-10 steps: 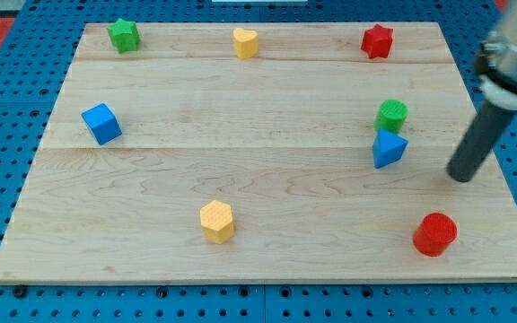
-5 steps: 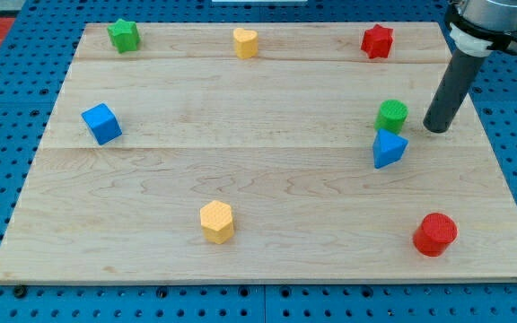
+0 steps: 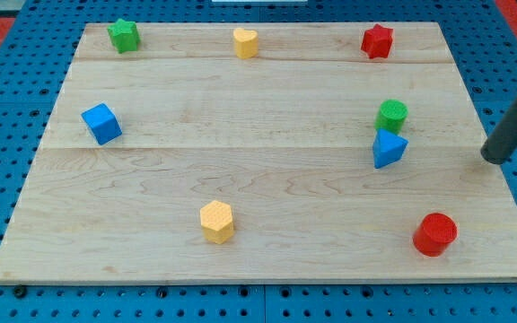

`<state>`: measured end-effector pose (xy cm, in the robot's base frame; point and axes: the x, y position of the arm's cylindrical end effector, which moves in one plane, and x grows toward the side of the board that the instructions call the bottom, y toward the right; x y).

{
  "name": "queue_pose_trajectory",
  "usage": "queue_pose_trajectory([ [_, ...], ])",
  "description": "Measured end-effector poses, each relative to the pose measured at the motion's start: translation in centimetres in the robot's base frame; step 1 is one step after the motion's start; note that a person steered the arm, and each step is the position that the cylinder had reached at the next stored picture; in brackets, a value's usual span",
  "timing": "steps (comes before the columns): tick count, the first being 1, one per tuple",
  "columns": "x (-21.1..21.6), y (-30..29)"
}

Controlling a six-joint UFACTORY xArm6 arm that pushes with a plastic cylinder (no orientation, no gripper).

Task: Slide the triangle towards the bottom left

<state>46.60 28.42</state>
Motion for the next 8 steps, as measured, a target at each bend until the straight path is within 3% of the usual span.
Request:
queue_pose_trajectory([
  [5,0.0,-3.1],
  [7,-2.1,-14.7],
  [8,-3.3,-24.1],
])
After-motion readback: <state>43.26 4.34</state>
